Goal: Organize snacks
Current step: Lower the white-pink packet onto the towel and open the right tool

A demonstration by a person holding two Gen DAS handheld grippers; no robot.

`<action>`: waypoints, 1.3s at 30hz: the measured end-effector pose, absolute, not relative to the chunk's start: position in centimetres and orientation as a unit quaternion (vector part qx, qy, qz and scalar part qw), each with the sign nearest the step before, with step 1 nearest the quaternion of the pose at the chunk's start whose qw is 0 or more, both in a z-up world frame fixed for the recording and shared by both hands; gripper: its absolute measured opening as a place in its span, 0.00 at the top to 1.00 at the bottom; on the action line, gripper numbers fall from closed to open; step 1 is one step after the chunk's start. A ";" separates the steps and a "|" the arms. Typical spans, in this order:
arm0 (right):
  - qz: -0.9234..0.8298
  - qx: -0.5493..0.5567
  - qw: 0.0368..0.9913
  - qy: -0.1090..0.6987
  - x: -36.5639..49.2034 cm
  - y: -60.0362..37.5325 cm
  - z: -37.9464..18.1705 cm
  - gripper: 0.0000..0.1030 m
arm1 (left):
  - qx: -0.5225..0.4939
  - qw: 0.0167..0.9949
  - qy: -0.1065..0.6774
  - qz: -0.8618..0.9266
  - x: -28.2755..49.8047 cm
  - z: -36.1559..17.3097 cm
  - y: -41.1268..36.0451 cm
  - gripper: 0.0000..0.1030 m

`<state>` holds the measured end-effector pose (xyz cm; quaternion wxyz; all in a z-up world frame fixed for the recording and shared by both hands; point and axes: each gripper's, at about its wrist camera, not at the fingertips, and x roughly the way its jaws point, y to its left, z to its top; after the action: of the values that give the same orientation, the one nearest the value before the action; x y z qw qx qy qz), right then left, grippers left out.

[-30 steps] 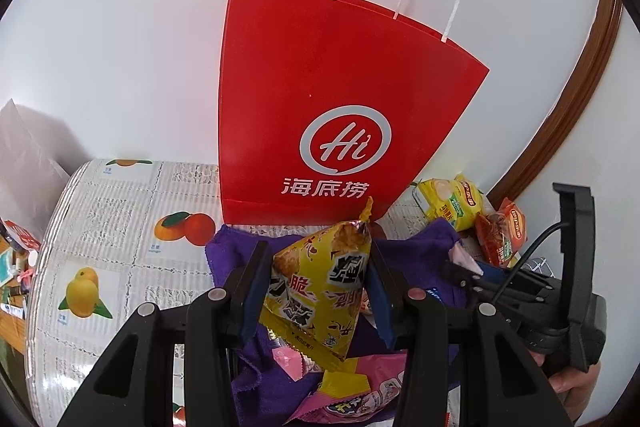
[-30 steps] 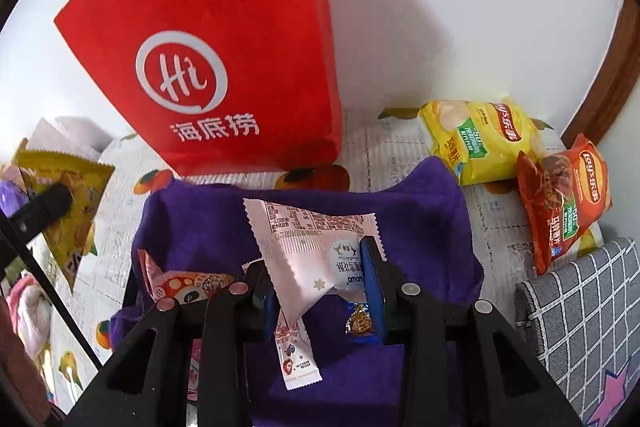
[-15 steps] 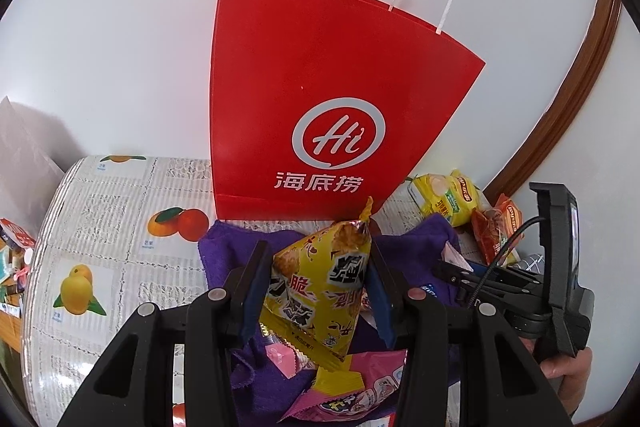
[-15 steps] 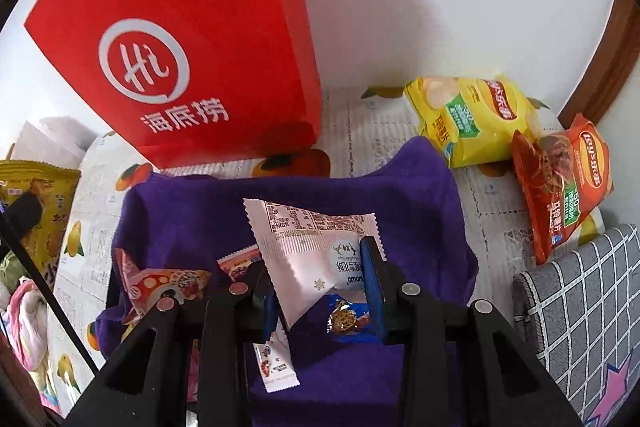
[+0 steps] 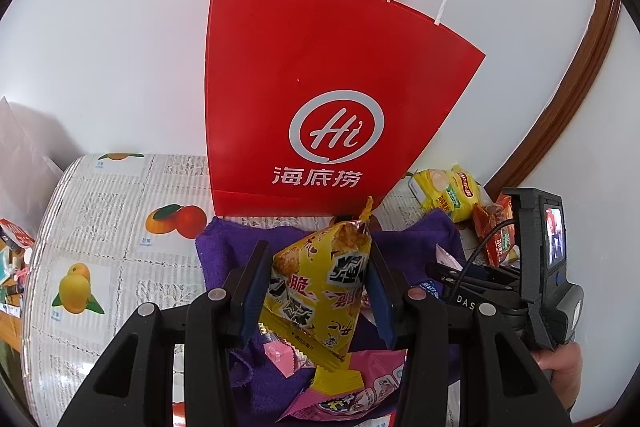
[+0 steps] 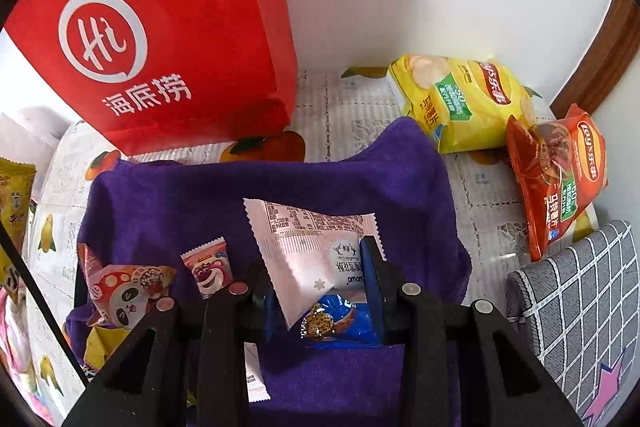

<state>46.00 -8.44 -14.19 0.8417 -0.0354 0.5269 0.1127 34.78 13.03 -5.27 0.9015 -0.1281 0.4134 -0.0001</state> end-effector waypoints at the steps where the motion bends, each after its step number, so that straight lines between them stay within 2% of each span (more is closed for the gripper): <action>1: 0.113 -0.035 0.840 0.530 46.1 -8.4 -14.4 0.65 | -0.128 0.901 0.414 -0.001 34.8 -5.3 13.0 0.58; 19: 0.118 -0.035 0.832 0.541 46.4 -8.2 -14.9 0.65 | -0.126 0.899 0.420 -0.004 34.9 -5.6 12.8 0.58; 39: 0.121 0.000 0.863 0.490 44.4 -10.5 -9.5 0.62 | -0.123 0.870 0.476 -0.022 36.0 -8.3 11.3 0.58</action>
<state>44.45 -10.47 -9.55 0.8631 0.0002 0.4903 0.1212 36.01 11.27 -8.28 0.8703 -0.1232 0.4763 -0.0219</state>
